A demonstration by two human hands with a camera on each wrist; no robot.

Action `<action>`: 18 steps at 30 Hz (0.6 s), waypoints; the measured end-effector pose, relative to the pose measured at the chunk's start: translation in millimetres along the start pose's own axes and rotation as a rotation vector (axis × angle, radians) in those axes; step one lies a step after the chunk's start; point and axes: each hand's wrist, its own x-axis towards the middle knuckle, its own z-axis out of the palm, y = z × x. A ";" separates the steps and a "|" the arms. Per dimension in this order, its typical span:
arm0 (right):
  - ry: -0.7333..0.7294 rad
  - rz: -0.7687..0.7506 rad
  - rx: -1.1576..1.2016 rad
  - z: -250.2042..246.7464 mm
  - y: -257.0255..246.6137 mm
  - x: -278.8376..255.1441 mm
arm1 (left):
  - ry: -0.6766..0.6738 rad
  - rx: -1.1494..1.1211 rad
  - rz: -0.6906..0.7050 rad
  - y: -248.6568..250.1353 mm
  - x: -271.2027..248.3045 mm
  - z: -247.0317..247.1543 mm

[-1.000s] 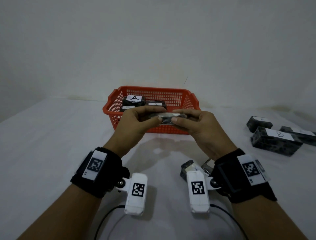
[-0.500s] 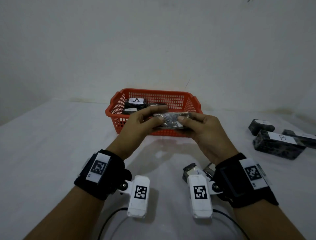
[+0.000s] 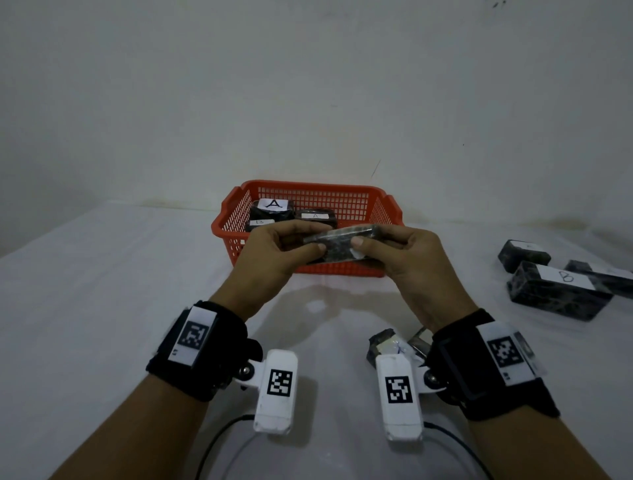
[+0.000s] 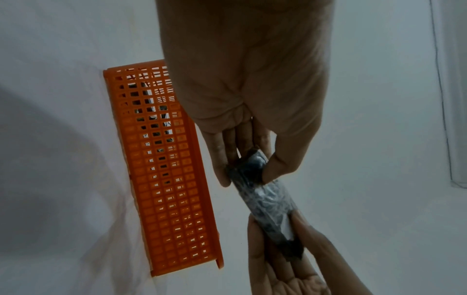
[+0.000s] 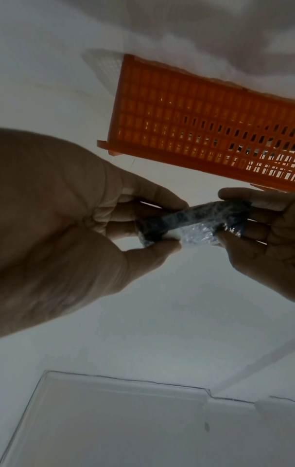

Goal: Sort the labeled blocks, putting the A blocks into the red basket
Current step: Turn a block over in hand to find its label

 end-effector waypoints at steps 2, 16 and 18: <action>-0.016 -0.014 0.035 -0.9 -3.0 0.2 | -0.004 0.006 0.014 0.0 0.7 -1.8; -0.307 0.139 0.233 2.7 -11.0 -5.0 | -0.010 0.027 0.073 -1.3 0.1 -2.7; -0.318 0.174 0.308 3.3 -10.6 -4.5 | -0.008 0.012 0.086 -2.0 1.0 -3.4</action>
